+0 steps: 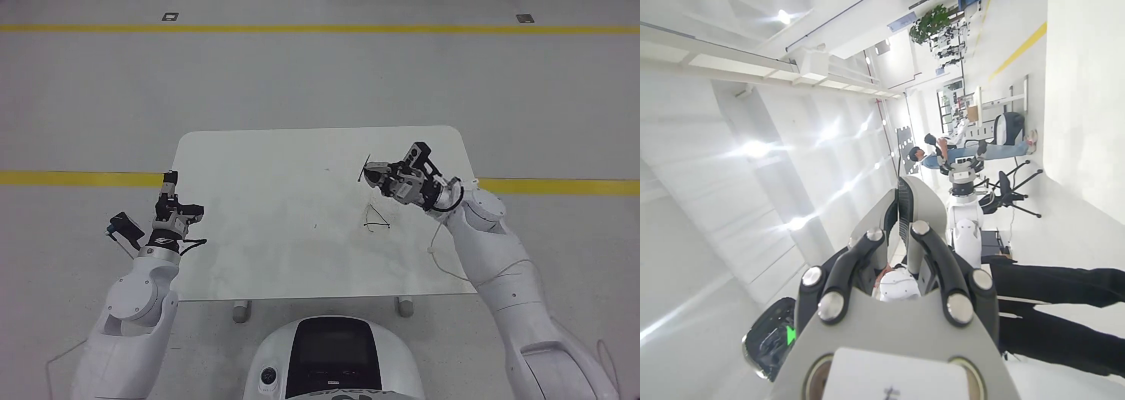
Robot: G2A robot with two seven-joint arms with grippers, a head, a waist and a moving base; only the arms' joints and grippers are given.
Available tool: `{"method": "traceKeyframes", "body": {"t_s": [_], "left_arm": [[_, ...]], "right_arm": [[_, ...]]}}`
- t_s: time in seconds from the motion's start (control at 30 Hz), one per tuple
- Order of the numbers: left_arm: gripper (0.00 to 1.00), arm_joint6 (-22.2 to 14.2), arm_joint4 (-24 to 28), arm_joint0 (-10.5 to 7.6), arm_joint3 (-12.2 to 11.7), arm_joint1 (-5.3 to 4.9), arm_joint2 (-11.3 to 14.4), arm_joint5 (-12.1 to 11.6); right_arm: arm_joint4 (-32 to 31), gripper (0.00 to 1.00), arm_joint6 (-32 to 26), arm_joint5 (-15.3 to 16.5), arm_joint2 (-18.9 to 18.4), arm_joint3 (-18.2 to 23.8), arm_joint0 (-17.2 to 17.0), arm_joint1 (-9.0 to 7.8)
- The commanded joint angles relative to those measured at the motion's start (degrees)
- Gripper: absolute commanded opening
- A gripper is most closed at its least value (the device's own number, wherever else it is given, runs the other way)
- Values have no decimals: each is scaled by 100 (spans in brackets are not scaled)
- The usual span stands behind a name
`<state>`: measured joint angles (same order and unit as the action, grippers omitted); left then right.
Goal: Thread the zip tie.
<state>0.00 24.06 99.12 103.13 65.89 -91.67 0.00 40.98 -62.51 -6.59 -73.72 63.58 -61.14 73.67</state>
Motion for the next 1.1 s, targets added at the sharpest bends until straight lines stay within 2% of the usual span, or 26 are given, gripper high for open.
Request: {"method": "traceKeyframes", "body": {"t_s": [0.0,0.17,0.23,0.47,0.57,0.63,0.93,1.07], "left_arm": [[100,0,0,0,0,0,0,0],[100,0,0,0,0,0,0,0],[100,0,0,0,0,0,0,0],[100,0,0,0,0,0,0,0],[100,0,0,0,0,0,0,0],[100,0,0,0,0,0,0,0],[100,0,0,0,0,0,0,0],[100,-129,-70,-39,10,2,62,-15]], "right_arm": [[-10,0,0,8,-2,3,-2,-1],[-10,0,0,8,-2,3,-2,-1],[14,0,132,-16,23,138,-76,2],[478,0,858,-638,24,365,-117,30],[593,0,1043,-749,68,375,-108,45],[581,0,1097,-663,50,382,-125,40],[581,0,1097,-663,50,382,-125,40],[343,0,1314,-559,119,648,-239,29]]}}
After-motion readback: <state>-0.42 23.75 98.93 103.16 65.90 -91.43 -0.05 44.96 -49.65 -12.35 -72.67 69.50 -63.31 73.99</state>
